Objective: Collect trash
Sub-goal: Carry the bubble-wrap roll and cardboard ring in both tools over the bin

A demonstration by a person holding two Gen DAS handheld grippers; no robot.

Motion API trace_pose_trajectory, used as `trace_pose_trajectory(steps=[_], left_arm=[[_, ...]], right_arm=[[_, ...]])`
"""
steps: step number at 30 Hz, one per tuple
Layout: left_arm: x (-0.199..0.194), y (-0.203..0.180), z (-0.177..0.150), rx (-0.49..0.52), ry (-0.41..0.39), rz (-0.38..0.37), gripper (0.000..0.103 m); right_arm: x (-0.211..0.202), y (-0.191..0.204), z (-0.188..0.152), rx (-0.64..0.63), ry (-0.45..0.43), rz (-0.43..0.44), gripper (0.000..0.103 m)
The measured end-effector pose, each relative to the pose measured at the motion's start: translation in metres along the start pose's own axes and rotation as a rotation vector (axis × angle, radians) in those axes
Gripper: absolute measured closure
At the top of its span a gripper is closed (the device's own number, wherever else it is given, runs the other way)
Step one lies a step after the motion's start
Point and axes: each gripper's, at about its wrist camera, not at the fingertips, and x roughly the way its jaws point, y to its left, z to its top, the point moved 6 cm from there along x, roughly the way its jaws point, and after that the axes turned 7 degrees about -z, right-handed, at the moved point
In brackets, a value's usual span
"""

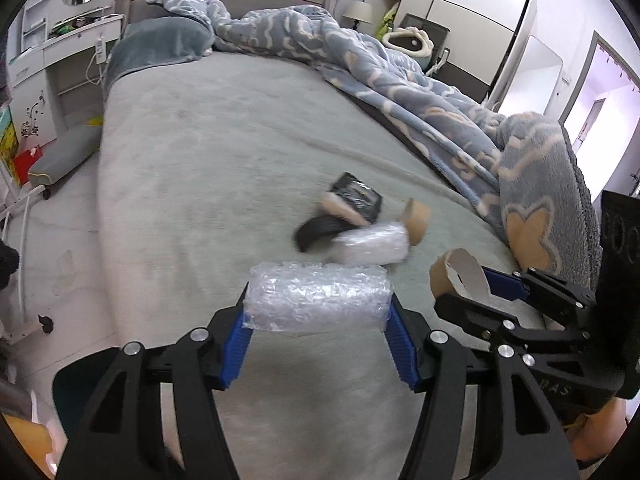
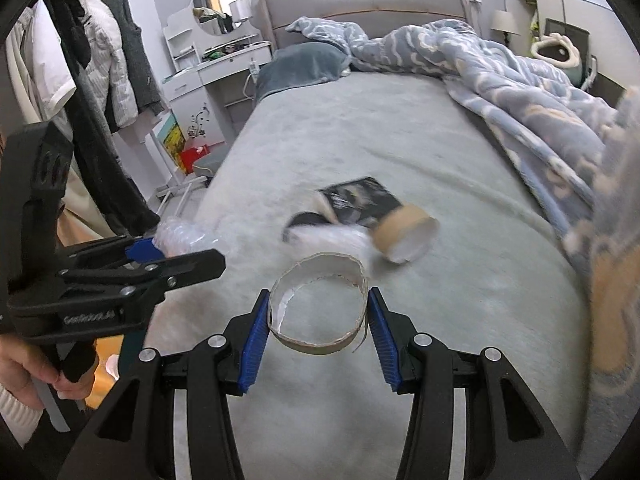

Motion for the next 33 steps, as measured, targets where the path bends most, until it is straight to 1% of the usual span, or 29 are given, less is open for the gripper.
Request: trace_pose_trajectory(steps=[4, 7, 10, 16, 22, 26, 30, 33], left_arm=[[-0.016, 0.026, -0.003, -0.008, -0.005, 0.018, 0.04], [-0.027, 0.049, -0.007, -0.022, -0.006, 0.045, 0.04], [-0.04, 0.07, -0.011, -0.041, -0.007, 0.055, 0.04], [-0.053, 0.113, -0.031, -0.078, 0.022, 0.079, 0.04], [-0.061, 0.156, -0.055, -0.114, 0.076, 0.113, 0.04], [-0.062, 0.186, -0.074, -0.152, 0.136, 0.147, 0.039], [-0.063, 0.208, -0.095, -0.223, 0.196, 0.138, 0.039], [-0.065, 0.222, -0.108, -0.24, 0.228, 0.148, 0.039]], right_arm=[[0.003, 0.033, 0.017, -0.036, -0.027, 0.006, 0.054], [0.008, 0.051, 0.026, -0.037, -0.035, 0.016, 0.054], [0.013, 0.072, 0.034, -0.054, -0.04, 0.029, 0.054], [0.027, 0.109, 0.044, -0.076, -0.03, 0.063, 0.054], [0.045, 0.148, 0.044, -0.117, -0.002, 0.091, 0.054], [0.057, 0.174, 0.042, -0.143, 0.019, 0.116, 0.054], [0.069, 0.206, 0.035, -0.186, 0.049, 0.141, 0.054], [0.078, 0.227, 0.03, -0.22, 0.069, 0.156, 0.054]])
